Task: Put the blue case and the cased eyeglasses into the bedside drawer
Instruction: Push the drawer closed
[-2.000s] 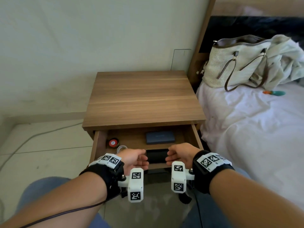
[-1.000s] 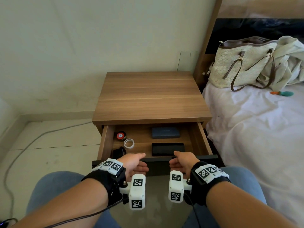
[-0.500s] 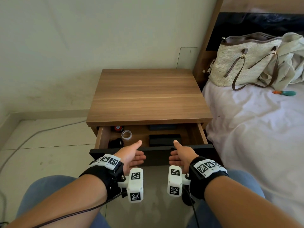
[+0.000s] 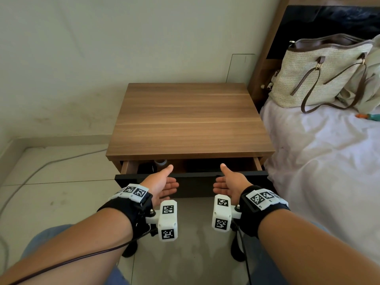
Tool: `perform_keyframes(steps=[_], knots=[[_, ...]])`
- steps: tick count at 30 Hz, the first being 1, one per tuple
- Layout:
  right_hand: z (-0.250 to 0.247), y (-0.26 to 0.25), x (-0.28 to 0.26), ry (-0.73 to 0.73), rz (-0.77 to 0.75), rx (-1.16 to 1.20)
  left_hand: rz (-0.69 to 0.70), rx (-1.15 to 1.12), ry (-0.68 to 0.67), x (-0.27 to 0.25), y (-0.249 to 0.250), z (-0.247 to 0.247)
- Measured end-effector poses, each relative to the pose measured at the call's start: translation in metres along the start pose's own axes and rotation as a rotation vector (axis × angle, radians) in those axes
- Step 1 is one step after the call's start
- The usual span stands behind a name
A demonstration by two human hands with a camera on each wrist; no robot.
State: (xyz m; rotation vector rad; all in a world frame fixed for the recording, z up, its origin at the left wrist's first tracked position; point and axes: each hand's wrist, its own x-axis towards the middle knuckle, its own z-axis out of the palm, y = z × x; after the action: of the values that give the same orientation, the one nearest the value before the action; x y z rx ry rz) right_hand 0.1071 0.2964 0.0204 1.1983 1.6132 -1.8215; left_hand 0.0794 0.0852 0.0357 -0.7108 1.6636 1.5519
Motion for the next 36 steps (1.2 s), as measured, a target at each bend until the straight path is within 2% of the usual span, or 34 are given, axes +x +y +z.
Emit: perform_keyframes(steps=[14, 36], knots=[[0.008, -0.025, 0.021, 0.07, -0.021, -0.021, 0.023, -0.009, 0.026, 0.023, 0.02, 0.002], [0.015, -0.042, 0.038, 0.045, -0.057, 0.039, 0.087, -0.15, 0.067, 0.049, 0.033, 0.007]])
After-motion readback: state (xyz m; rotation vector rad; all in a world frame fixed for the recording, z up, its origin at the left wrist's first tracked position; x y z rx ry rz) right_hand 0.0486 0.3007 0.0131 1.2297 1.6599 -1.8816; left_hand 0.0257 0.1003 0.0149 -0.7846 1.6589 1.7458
